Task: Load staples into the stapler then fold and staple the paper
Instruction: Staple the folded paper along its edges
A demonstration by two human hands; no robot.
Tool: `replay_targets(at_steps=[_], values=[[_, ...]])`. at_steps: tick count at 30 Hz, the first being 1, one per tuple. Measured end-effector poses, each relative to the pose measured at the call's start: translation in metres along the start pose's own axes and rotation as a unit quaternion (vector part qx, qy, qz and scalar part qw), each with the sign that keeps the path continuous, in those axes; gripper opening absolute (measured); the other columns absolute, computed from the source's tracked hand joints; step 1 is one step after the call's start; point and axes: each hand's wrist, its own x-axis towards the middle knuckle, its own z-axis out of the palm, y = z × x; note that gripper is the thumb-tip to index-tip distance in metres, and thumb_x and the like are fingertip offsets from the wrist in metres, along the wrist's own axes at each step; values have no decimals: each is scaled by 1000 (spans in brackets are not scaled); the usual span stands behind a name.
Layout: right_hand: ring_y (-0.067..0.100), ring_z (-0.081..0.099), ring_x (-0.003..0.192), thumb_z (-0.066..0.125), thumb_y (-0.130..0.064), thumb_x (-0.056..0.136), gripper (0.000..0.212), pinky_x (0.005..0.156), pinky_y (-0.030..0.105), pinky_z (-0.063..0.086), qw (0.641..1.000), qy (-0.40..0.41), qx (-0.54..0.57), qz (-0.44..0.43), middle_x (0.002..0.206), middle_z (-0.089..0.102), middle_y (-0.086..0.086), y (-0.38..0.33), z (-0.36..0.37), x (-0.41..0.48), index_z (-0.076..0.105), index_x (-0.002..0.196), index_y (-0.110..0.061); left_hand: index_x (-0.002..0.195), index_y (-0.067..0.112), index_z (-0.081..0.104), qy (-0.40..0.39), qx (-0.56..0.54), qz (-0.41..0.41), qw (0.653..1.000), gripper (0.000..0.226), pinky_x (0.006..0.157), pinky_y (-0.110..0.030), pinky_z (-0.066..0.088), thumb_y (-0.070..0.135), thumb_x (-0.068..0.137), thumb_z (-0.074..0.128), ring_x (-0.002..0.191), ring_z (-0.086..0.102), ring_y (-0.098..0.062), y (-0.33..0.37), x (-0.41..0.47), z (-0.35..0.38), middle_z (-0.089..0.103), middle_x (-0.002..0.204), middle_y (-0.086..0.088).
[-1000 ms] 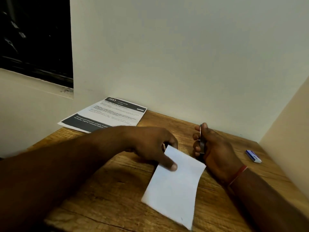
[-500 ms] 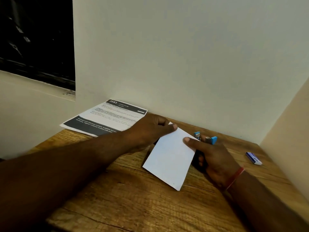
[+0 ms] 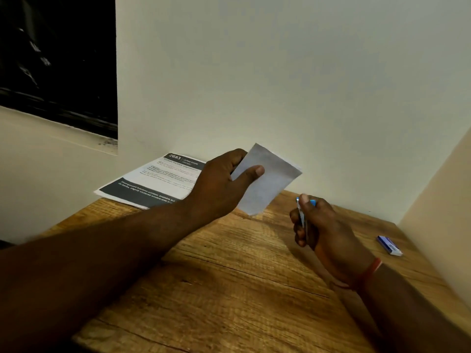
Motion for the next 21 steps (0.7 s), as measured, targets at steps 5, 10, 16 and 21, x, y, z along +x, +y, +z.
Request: replay_targets(at_steps=[5,10,16,21], values=[[6,74,85,79,-54,92,47,74,19,60,987,-5,-130,-91,100,79,-12,2,8,-5,68,130,-29,120,17,80,-23,-12,27,999,24,71,-30,58,37,107,77,93,77,-15,-6,-6,5,82,104,1],[9,80,115,93,-48,83,58,91,29,68,975,17,-162,-152,127,81,-12,4,10,-7,70,135,-38,115,33,78,-62,13,44,997,34,68,-22,56,62,99,70,93,76,-9,-5,-10,8,81,104,16],[12,81,109,98,-44,73,60,87,25,67,973,52,-124,-190,120,83,-10,1,10,-8,76,129,-39,99,24,75,-80,27,79,993,18,65,-35,52,42,103,76,79,70,-18,-11,-5,8,77,89,4],[15,82,99,95,-40,77,44,84,35,70,962,75,-153,-212,109,86,-9,1,10,-8,83,119,-32,98,25,75,-88,40,92,991,17,62,-34,49,41,103,75,78,69,-20,-11,-4,4,75,89,5]])
